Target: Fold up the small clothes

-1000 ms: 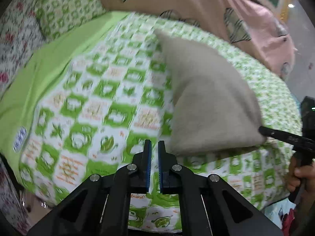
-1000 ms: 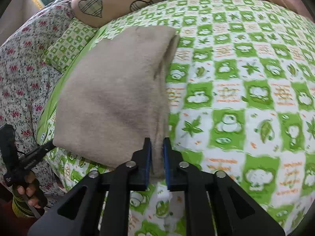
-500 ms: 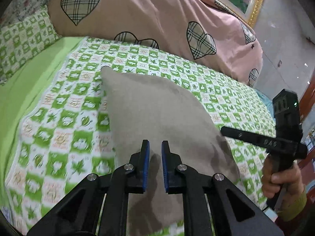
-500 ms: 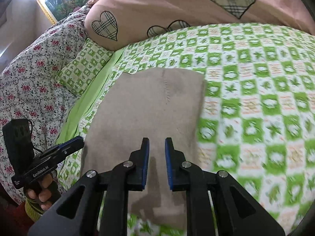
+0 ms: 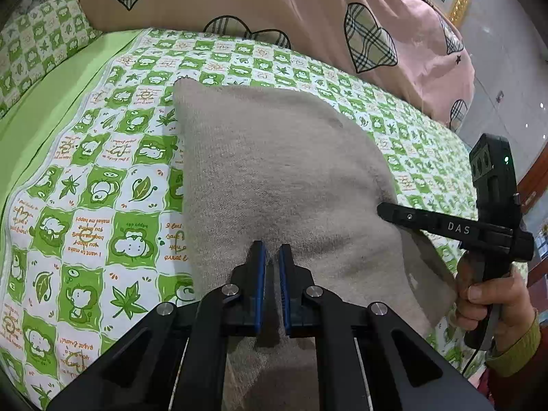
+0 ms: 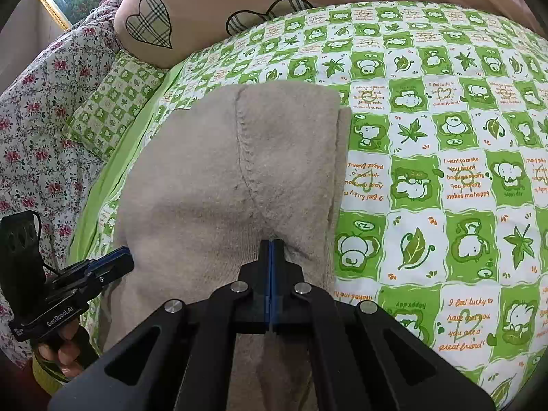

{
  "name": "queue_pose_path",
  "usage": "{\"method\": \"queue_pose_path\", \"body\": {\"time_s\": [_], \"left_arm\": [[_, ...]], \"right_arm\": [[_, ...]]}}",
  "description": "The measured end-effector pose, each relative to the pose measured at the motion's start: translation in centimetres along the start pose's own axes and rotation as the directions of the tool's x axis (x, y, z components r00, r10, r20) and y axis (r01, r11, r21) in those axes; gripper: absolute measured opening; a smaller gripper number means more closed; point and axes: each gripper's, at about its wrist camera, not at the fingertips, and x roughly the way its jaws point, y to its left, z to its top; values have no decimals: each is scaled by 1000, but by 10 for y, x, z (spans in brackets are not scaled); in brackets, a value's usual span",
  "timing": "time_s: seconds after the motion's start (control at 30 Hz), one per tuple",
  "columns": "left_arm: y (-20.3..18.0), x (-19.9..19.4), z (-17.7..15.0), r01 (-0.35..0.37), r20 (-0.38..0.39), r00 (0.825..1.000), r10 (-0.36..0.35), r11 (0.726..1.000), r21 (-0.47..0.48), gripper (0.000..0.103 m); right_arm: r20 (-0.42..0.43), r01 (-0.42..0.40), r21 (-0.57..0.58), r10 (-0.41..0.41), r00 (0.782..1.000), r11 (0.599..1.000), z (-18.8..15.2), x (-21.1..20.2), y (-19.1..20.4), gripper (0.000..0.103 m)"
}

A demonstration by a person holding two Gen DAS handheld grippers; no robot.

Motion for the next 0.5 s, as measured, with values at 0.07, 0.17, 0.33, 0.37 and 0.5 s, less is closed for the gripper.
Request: {"method": "queue_pose_path", "body": {"time_s": [0.07,0.17,0.33,0.37,0.5], "left_arm": [[-1,-9,-2,19,12,1000,-19,1000,-9,8],[-5,-27,-10,21,32,999,-21,1000,-12,8],[-15,-57,-31,31,45,999,-31,999,12,11],[-16,-62,-39,42,41,998,-43,999,10,11],[-21,-68,-64,60,4,998,-60,998,28,11]], "right_arm": [[8,-11,6,11,1000,1000,-2,-7,1,0],[19,-20,19,20,1000,1000,-9,-21,4,4],[60,-33,4,33,998,999,-26,-56,13,4],[66,-45,0,45,997,999,-30,-62,14,4],[39,-77,-64,80,996,995,-60,-75,27,4]]}}
